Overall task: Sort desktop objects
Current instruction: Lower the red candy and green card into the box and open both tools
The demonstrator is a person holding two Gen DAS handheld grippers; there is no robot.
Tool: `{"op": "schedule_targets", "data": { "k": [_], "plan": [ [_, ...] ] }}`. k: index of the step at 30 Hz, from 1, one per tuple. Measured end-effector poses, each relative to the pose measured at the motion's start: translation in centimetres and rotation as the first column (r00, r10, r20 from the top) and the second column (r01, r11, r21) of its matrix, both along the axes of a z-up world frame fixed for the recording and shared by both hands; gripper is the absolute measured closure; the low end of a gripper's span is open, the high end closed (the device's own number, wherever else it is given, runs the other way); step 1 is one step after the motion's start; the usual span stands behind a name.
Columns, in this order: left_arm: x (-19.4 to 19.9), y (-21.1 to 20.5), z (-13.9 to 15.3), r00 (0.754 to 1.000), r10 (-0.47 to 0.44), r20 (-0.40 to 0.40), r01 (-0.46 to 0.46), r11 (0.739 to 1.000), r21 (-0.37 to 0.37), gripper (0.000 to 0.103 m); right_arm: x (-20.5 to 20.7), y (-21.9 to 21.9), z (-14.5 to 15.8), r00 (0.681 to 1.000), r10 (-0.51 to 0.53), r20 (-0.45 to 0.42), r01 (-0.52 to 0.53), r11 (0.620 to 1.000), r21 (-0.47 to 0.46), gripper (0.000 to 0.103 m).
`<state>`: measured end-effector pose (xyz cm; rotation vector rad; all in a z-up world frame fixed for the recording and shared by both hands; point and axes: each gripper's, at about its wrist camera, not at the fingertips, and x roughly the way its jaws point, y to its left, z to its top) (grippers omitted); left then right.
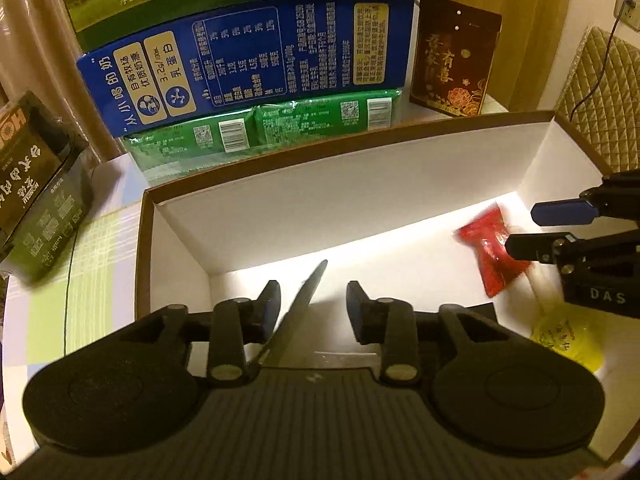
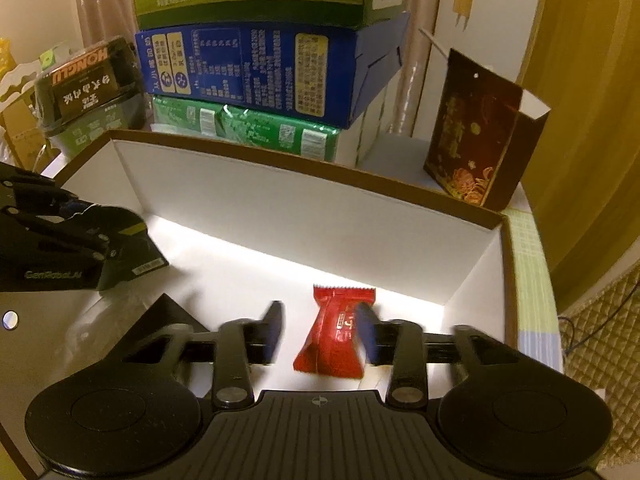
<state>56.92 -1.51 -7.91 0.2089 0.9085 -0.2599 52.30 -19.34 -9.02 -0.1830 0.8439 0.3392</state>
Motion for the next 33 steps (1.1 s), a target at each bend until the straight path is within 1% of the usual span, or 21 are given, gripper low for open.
{"op": "schedule_targets", "data": {
  "k": [1,2,6,7,8,10,12,14,16,18,21,23,33],
  "plan": [
    [-0.1,0.1,0.1,1.0,0.0,-0.001,0.0,1.0,-0.007,0.063,-0.3,-0.1,0.2,1.0,0.0,0.01,0.0,1.0,0.002,0.036],
    [-0.2,0.1,0.3,1.0,0.0,-0.002,0.0,1.0,-0.012,0.055,-0.5,-0.2,0.3,1.0,0.002,0.016,-0.002,1.0,0.006,0.035],
    [-1.0,0.3,0.7,1.0,0.004,-0.005,-0.004,1.0,-0.021,0.046,-1.6,-0.7,0.9,1.0,-0.003,0.025,0.002,1.0,0.022,0.024],
    [-1.1,0.3,0.8,1.0,0.006,-0.006,-0.006,1.0,-0.025,0.037,-1.8,-0.8,1.0,1.0,-0.005,0.03,0.005,1.0,0.026,0.021],
    [-1.4,0.3,0.9,1.0,0.008,-0.004,-0.008,1.0,-0.03,0.032,-2.1,-0.9,1.2,0.999,-0.007,0.034,0.006,0.999,0.032,0.019],
    [-1.8,0.4,1.2,1.0,0.007,0.002,-0.007,0.999,-0.038,0.031,-2.6,-1.1,1.5,0.999,-0.012,0.038,0.01,0.999,0.042,0.013],
    [-2.3,0.4,1.6,1.0,0.015,0.003,-0.015,0.999,-0.044,0.025,-3.2,-1.3,1.8,0.999,-0.02,0.045,0.018,0.999,0.049,0.009],
    [-2.7,0.5,2.0,1.0,0.027,0.012,-0.027,0.998,-0.049,0.017,-3.7,-1.5,2.1,0.998,-0.026,0.05,0.023,0.998,0.057,0.006],
    [-3.3,0.5,2.5,0.999,0.034,0.029,-0.033,0.998,-0.048,0.014,-4.3,-1.6,2.4,0.998,-0.029,0.058,0.026,0.997,0.067,0.004],
    [-3.9,0.4,3.0,0.999,0.034,0.041,-0.032,0.998,-0.052,0.013,-4.8,-1.6,2.7,0.997,-0.035,0.063,0.03,0.997,0.068,0.002],
    [-4.7,0.3,3.7,0.998,0.036,0.047,-0.034,0.998,-0.061,0.012,-5.6,-1.7,3.3,0.997,-0.041,0.064,0.036,0.996,0.078,0.002],
    [-5.3,0.2,4.2,0.998,0.033,0.055,-0.029,0.998,-0.062,0.008,-6.1,-1.8,3.6,0.997,-0.043,0.065,0.038,0.996,0.082,0.002],
    [-8.3,0.1,6.0,0.996,0.037,0.082,-0.031,0.997,-0.068,0.007,-8.8,-2.0,5.0,0.996,-0.049,0.078,0.042,0.995,0.088,0.002]
  ]
}}
